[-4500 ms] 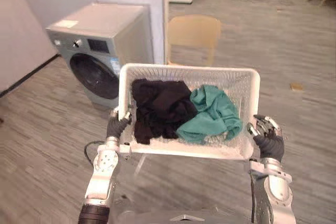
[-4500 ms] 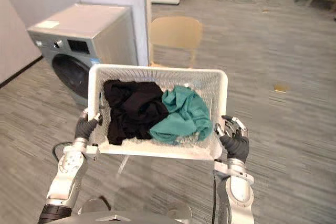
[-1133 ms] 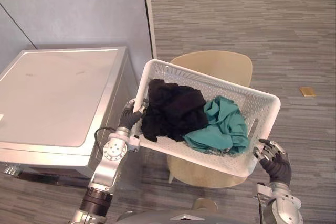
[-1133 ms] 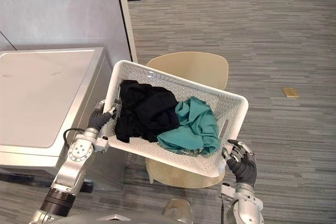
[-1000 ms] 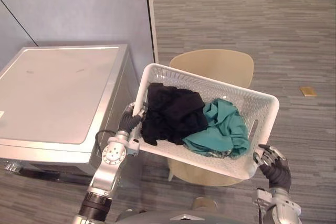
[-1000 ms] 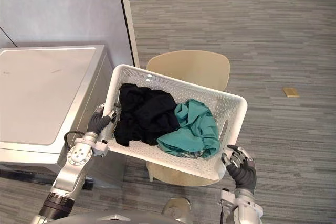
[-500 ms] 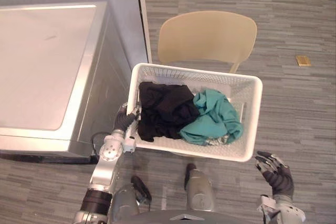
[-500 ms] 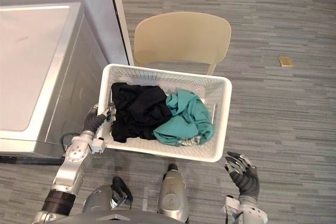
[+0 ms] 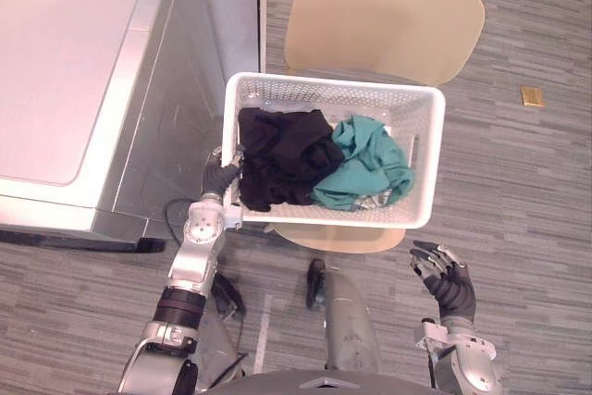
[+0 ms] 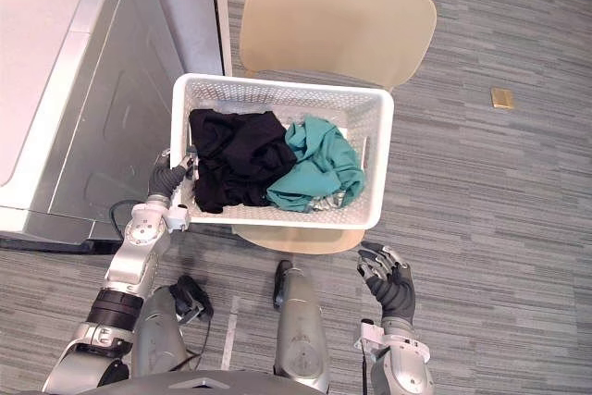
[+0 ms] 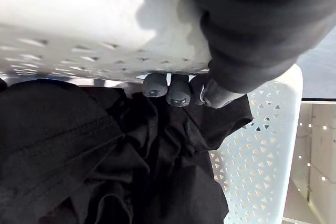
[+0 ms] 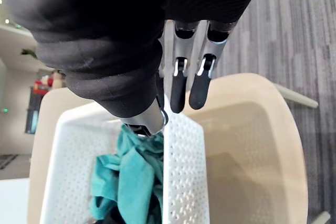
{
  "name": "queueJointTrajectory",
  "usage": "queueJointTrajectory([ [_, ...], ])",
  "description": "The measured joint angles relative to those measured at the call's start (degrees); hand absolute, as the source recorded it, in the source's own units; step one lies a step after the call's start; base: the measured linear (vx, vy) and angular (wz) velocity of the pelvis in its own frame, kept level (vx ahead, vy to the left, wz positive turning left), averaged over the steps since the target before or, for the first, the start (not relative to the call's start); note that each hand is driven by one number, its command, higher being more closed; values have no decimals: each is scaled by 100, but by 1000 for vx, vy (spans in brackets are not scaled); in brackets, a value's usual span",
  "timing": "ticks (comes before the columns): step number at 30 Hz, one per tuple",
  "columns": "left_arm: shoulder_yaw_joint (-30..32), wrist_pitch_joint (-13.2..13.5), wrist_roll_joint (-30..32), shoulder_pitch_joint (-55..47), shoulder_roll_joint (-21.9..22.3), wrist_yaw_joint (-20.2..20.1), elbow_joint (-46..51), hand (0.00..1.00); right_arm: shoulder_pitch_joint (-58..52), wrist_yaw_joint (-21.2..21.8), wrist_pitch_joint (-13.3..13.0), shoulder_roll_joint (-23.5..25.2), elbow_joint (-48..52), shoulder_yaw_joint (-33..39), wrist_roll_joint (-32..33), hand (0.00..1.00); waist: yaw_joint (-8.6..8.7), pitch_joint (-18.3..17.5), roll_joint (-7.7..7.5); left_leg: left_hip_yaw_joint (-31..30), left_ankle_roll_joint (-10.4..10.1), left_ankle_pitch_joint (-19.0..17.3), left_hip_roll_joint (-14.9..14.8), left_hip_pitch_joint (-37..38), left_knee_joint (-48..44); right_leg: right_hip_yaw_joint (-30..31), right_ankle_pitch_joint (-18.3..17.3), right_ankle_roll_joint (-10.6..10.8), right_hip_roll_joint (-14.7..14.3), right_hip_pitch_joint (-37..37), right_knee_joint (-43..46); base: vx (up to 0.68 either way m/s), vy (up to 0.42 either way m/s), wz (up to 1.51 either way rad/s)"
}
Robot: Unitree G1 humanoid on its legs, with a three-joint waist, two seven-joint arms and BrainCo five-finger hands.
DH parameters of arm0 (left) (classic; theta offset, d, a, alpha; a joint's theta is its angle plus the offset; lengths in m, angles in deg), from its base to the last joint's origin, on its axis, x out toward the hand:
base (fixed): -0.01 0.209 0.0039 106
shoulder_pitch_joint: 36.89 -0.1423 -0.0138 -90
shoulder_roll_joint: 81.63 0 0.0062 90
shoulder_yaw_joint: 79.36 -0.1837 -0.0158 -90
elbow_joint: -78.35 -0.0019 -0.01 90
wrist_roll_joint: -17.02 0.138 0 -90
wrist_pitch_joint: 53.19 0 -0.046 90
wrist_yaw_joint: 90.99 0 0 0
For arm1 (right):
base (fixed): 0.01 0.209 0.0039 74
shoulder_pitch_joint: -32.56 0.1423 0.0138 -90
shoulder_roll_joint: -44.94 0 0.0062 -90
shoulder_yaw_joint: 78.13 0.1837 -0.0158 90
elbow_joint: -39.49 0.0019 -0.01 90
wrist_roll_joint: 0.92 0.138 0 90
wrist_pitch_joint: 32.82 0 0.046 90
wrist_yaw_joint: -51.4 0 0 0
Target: Pick up the laundry basket with both hands and put the clothes into the washing machine.
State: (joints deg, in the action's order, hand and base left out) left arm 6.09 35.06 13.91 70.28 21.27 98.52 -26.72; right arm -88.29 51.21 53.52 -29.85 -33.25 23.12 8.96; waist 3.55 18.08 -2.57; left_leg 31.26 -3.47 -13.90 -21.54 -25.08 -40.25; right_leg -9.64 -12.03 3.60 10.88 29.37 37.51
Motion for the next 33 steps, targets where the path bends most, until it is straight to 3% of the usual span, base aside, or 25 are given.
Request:
queueJointTrajectory([
  [6, -25, -40, 222, 49, -3, 23, -579, 100, -1, -130, -21, -10, -15, 6, 131, 100, -22, 75, -92, 29, 4, -15, -27, -97, -91, -11, 0, 0, 32, 75, 69, 1, -10, 3],
  [7, -53, -44, 228, 130, -10, 19, -754, 0, 0, -153, -30, -19, -16, 17, 133, 100, -30, 83, -98, 28, 4, -15, -26, -106, -98, -19, 0, 0, 38, 75, 73, -5, -14, 5],
  [10, -191, -71, 397, 384, -45, -25, -1033, 0, 1, -170, -107, -102, -16, 33, 137, 100, -41, 198, -105, 27, 7, -17, -23, -115, -132, -28, 0, 0, 68, 73, 103, -25, -10, 5],
  [11, -254, -72, 460, 535, -50, -116, -1059, 0, 6, -173, -121, -143, -18, 39, 138, 0, -50, 286, -107, 21, 15, -29, -24, -128, -157, -33, -2, -2, 79, 78, 109, -59, -5, 5],
  [19, -708, -25, 591, 1018, -98, -492, -1095, 0, 6, -164, -123, -214, -78, 61, 206, 0, -109, 408, -182, 23, 21, -76, -33, -217, -242, -36, 7, 8, 103, 130, 124, -16, -1, 1],
  [25, -726, -25, 440, 1050, -87, -466, -1094, 0, 6, -167, -131, -218, -275, 62, 226, 0, -124, 464, -183, 33, 31, -65, 14, -200, -197, -41, 6, 10, 141, 129, 123, 1, -3, 1],
  [33, -675, -58, 202, 1110, 37, -372, -1076, 0, 98, -193, -108, -369, -562, 267, 823, 0, -192, 553, -187, 21, 38, -57, 106, -192, -139, -79, 15, 25, 227, 83, 98, 3, -9, 5],
])
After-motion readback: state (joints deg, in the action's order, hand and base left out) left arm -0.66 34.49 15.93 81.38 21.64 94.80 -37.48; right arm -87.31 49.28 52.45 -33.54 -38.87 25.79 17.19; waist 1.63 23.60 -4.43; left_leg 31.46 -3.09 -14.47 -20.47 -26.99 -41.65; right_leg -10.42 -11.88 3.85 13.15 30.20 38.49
